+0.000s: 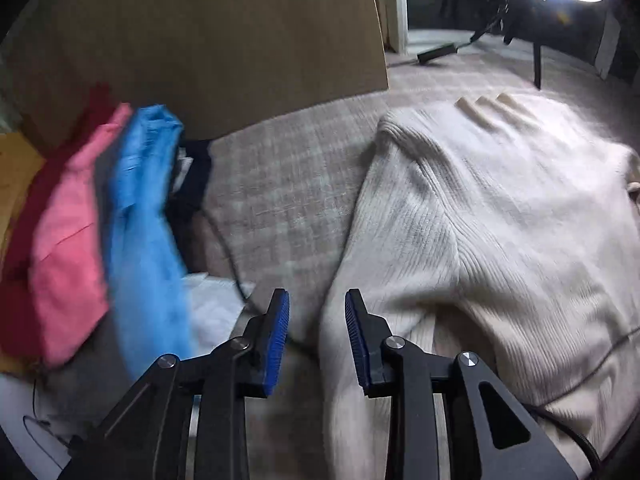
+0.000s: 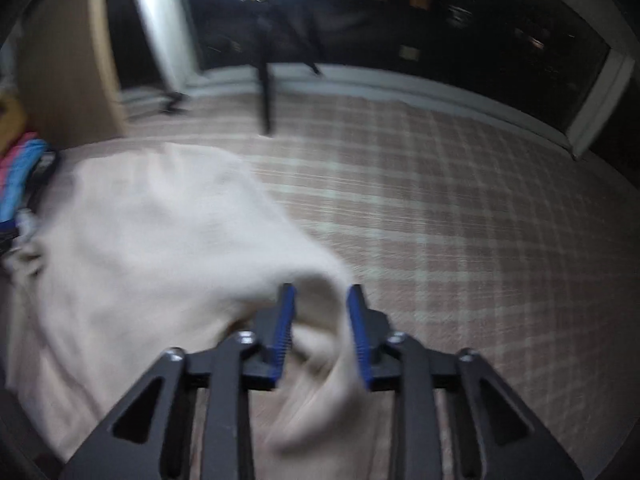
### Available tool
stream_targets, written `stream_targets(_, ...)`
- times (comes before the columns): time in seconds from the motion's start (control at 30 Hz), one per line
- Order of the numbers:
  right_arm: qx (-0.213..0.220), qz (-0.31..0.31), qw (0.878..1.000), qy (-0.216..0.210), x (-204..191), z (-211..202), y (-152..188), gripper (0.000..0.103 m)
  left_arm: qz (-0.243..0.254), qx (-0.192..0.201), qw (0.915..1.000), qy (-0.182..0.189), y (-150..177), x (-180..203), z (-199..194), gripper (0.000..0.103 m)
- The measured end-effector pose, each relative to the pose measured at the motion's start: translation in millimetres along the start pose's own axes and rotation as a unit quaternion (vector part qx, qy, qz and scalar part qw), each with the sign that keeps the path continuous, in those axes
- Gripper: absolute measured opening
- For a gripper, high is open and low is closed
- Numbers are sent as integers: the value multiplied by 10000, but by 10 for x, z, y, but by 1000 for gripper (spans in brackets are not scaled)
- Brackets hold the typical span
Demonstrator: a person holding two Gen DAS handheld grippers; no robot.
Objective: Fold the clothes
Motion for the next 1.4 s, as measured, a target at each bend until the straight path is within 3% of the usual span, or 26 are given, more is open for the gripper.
stream_targets(0.1,193,-149,9975,-660,-100,-493,275,33,-100,136,9998,88,161,-110,-256,27)
stream_targets(0.2,383,-249,9893,-1385,-172,-972,697,34,-152,341,9970,671,465,-74,-599,27)
stream_targets(0.23,439,-253,9847,-1665,-188,-1126,863,37,-78,304,9955,899,607,39,-661,27)
stream_targets(0.33,463,-382,9760,-2093,-348,-1293,1315,61,247,102,9873,1563,1055,459,-777,31)
stream_targets(0.4,314,-671,9765,-2024,-544,-1234,1614,61,463,-33,9787,2001,1354,739,-854,31)
stream_targets(0.47,35,-983,9784,-1820,-755,-1011,1858,61,661,-340,9721,2226,1558,1093,-677,31)
stream_targets(0.57,-414,-1123,9740,-1923,-934,-614,2084,61,735,-648,9649,2437,1719,1461,-501,31)
stream_targets(0.7,-531,-1439,9718,-1792,-1089,-331,2195,61,810,-776,9607,2541,1753,1690,-353,29)
stream_targets(0.73,-535,-1489,9714,-1773,-1120,-303,2203,61,759,-794,9593,2602,1744,1722,-324,21)
stream_targets(0.8,-541,-1558,9675,-1917,-1190,-266,2203,49,616,-721,9554,2795,1702,1756,-335,3)
stream_targets(0.83,-535,-1614,9651,-1992,-1228,-269,2196,27,541,-676,9532,2897,1679,1770,-346,3)
stream_targets(0.87,-515,-1716,9632,-2004,-1270,-297,2185,12,523,-605,9527,2931,1659,1770,-385,3)
stream_targets(0.9,-464,-1785,9618,-2022,-1294,-345,2167,9,476,-517,9529,2952,1638,1723,-456,3)
stream_targets(1.03,56,-1529,9646,-2147,-1102,-800,1965,5,26,-157,9583,2852,1589,1291,-872,3)
stream_targets(1.17,1072,-967,9630,-2275,-723,-1522,1606,3,-283,375,9643,2607,1496,840,-1464,3)
stream_targets(1.27,1218,-440,9690,-2105,-570,-1560,1293,4,-372,333,9699,2381,1265,749,-1394,9)
stream_targets(1.3,1176,-362,9727,-1969,-545,-1521,1210,4,-351,298,9770,2083,1195,721,-1298,9)
stream_targets(1.37,749,-620,9829,-1566,-624,-1251,1213,6,-298,186,9850,1688,1172,689,-1126,9)
stream_targets(1.4,495,-769,9833,-1575,-683,-1124,1295,6,-295,104,9858,1652,1205,666,-1050,9)
Point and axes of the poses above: each gripper's, at about its wrist camera, not at the fingertips, and z roughly the way its jaws point, x to its right, y to its underside, the point moved 1 cm from there along z, roughly the way its jaws point, and after that the axes turned 1 degree about -y, right-handed, at the moved point
